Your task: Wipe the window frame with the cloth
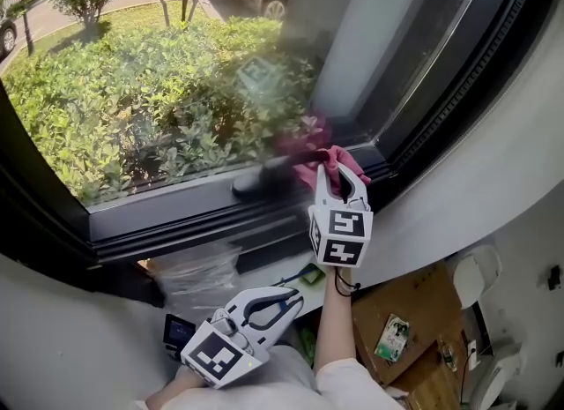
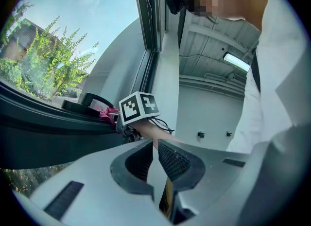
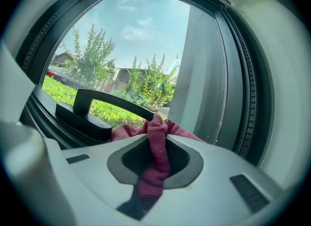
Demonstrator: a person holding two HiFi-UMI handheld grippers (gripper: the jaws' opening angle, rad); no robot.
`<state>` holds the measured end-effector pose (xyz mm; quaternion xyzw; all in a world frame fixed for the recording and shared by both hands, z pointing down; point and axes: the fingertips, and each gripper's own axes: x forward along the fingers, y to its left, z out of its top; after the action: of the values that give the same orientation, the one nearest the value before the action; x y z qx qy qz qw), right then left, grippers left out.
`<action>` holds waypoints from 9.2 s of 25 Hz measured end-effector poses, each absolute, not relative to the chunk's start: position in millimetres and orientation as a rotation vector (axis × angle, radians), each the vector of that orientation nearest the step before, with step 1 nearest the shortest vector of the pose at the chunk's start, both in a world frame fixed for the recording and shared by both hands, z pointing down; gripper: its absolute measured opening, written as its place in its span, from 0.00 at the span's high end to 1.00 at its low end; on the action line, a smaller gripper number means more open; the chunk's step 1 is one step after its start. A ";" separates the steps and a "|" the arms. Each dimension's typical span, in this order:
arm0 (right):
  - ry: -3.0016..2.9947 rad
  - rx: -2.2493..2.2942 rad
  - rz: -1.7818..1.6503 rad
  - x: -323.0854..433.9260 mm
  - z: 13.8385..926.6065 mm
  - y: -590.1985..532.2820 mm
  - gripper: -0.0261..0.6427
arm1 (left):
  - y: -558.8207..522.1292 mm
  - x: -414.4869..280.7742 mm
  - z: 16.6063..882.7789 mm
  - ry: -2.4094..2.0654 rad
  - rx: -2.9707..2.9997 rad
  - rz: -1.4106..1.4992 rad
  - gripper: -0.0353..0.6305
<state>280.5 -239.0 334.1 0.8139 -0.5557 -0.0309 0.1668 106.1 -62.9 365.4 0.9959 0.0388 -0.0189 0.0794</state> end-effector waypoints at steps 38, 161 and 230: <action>-1.724 2.345 -0.157 226.6 336.0 -234.6 0.88 | -63.5 106.8 367.8 0.118 2.989 -0.048 0.88; -1.506 2.427 -0.311 326.0 342.0 -197.5 0.87 | -83.7 102.5 363.4 0.018 3.059 -0.047 0.88; -1.760 2.131 -0.215 192.4 345.2 -213.1 0.87 | -84.6 101.0 362.3 0.027 3.050 -0.043 0.88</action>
<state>192.4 -213.1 345.2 0.7557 -0.6240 -0.0763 0.1835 101.0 -84.6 362.3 0.9988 0.0089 -0.0142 0.0458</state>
